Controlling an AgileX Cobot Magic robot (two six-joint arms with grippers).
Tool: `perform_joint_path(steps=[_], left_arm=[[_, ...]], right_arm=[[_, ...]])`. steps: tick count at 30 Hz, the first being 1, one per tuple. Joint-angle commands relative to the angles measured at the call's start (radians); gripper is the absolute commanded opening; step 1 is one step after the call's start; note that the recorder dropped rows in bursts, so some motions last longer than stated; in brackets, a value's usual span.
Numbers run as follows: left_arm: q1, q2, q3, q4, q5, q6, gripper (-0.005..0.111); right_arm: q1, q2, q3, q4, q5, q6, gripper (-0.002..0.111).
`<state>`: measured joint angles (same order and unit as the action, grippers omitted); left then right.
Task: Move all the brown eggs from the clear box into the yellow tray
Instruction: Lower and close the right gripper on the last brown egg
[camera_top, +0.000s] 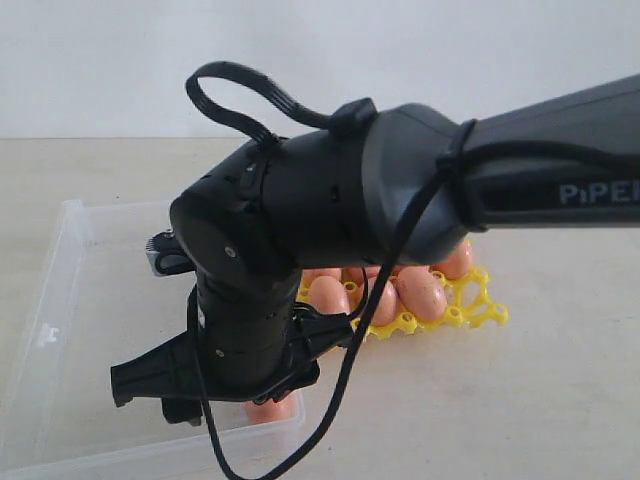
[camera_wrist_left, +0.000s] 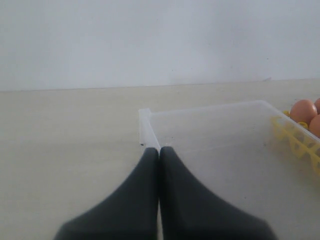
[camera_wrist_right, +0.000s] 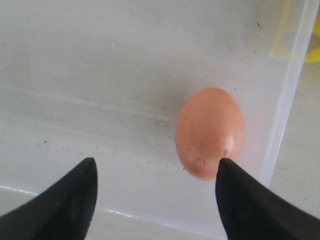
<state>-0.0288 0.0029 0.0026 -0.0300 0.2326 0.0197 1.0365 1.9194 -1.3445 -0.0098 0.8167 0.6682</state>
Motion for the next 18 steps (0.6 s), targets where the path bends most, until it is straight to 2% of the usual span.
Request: perform_joint_path(steps=[1, 18], left_arm=[[-0.004, -0.003, -0.003, -0.005, 0.0, 0.001, -0.004], [-0.004, -0.003, -0.003, -0.005, 0.0, 0.001, -0.004]], right_arm=[[0.003, 0.015, -0.005, -0.013, -0.007, 0.009, 0.064], [0.003, 0.045, -0.005, -0.1, -0.015, 0.009, 0.064]])
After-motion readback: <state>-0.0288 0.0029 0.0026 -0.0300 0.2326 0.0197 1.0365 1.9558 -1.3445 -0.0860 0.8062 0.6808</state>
